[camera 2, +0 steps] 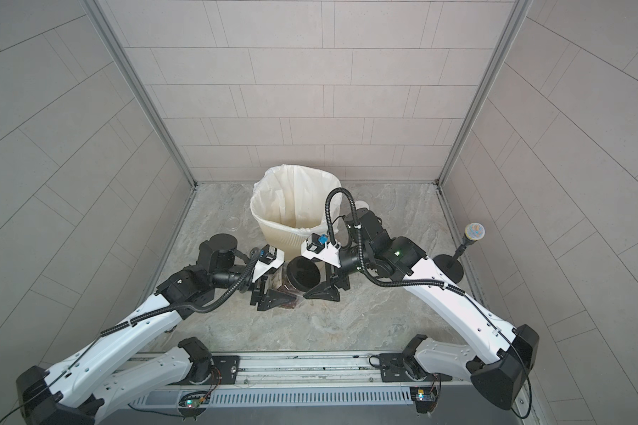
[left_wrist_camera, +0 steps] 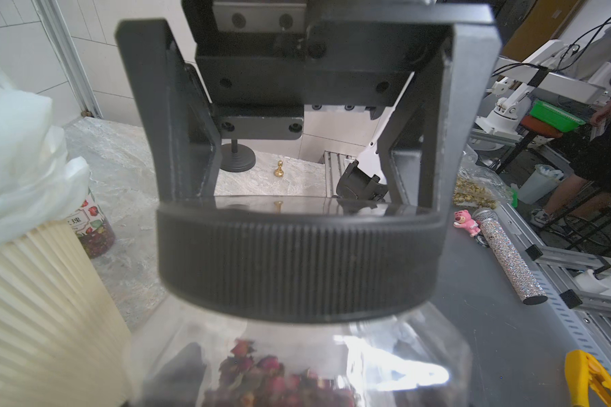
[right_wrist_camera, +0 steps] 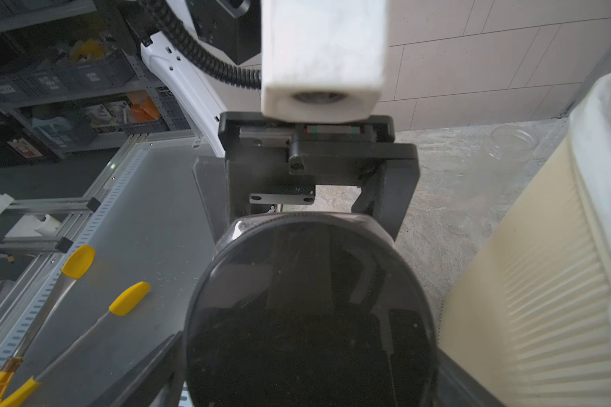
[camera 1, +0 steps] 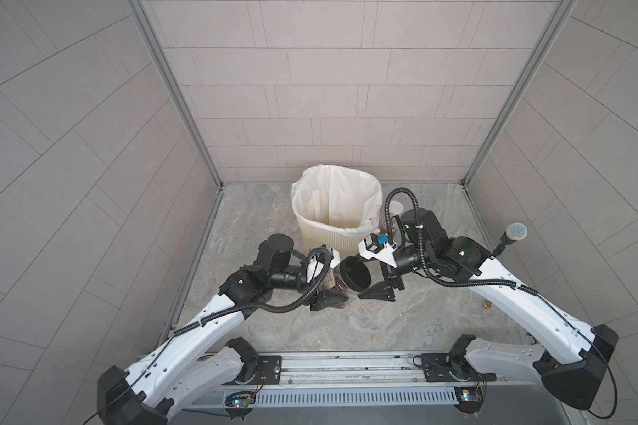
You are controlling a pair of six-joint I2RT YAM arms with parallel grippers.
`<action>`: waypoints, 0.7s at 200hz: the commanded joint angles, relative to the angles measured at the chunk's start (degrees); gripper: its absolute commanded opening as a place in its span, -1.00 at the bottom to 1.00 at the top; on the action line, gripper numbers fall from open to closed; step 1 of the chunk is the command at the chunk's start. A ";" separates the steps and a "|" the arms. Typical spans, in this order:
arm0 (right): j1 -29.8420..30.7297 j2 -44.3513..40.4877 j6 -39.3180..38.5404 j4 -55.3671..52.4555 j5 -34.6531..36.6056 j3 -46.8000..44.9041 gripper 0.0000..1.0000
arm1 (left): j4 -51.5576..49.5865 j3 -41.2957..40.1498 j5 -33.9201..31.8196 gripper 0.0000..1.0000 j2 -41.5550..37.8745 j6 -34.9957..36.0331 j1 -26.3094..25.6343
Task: Empty the moldy dried flower tea in the jars
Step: Unscrew the lid from the jar.
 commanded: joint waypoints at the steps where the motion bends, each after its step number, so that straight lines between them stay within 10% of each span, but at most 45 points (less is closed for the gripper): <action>1: 0.12 -1.53 3.84 0.08 -3.34 0.65 1.00 | 0.05 -0.19 -5.18 0.39 -0.24 0.21 1.09; 108: -5.79 -2.82 5.01 -2.03 -5.25 0.10 1.00 | 3.97 -1.46 -0.51 0.39 -0.98 -3.53 3.87; 140: -5.91 -0.94 17.34 -2.32 3.25 3.39 0.99 | 2.24 -0.75 -3.51 0.37 -0.81 -0.61 3.78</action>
